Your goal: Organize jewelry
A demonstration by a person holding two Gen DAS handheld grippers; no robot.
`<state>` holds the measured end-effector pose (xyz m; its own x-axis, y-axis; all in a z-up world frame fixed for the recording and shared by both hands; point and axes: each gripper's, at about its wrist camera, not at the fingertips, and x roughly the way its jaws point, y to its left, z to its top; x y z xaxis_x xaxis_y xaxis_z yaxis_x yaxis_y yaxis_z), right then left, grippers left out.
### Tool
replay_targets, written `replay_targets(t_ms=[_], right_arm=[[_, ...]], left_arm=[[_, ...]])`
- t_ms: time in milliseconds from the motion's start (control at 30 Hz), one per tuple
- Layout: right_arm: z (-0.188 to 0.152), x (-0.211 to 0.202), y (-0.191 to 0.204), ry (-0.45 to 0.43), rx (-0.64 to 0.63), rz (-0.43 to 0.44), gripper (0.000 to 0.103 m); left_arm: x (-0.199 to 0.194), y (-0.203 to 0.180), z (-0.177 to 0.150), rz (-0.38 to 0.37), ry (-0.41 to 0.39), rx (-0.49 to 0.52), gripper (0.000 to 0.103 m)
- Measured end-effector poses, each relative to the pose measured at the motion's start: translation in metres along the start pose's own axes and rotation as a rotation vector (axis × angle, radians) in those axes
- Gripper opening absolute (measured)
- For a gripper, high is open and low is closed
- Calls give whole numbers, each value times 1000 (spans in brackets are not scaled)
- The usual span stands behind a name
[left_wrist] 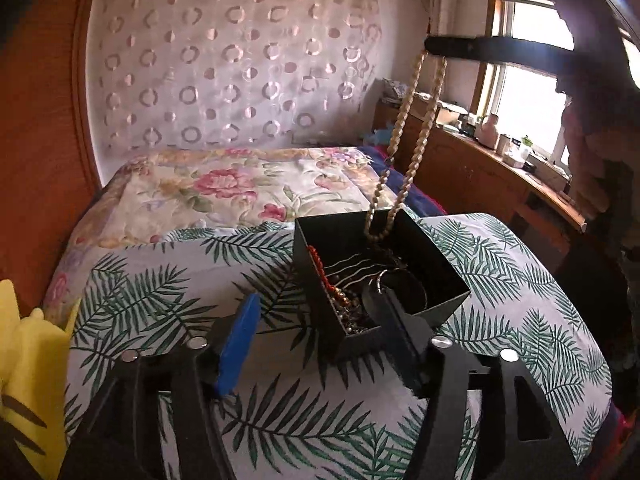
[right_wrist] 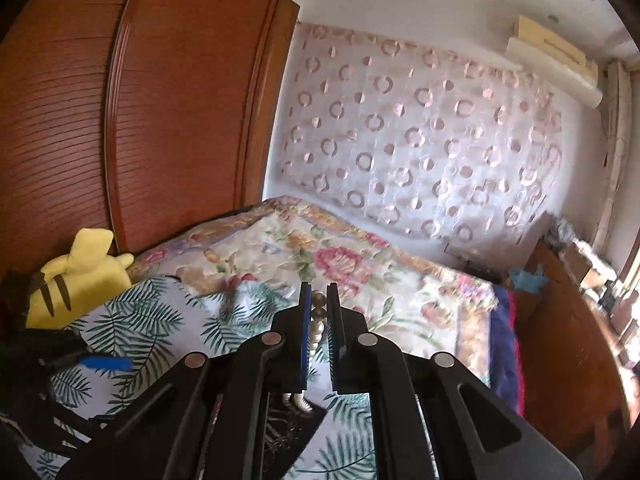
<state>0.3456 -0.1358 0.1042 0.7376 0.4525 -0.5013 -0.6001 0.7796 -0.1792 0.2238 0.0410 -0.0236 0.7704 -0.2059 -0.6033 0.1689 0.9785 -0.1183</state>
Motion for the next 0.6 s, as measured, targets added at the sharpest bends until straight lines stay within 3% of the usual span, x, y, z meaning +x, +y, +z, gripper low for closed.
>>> replay_targets(t_ms=[133,233,267,333,600], right_arm=[[-22,15,6,73,6,37,9],[-38,23,14,111,9,35,10],[-42,25,15,122,13,31,12],[-49,29,17,144,26,37,26],[-77,-10,20,119,89,66,28]], left_arm=[[-9,3,-2,20,-17,-5,82],[-14,4,-2,36,-29,-11,87],[-16,4,-3,41,-27,-15,88],[-18,3,-4,51,-26,-19,95],[-40,-12,-18,59,-30,-9,95]])
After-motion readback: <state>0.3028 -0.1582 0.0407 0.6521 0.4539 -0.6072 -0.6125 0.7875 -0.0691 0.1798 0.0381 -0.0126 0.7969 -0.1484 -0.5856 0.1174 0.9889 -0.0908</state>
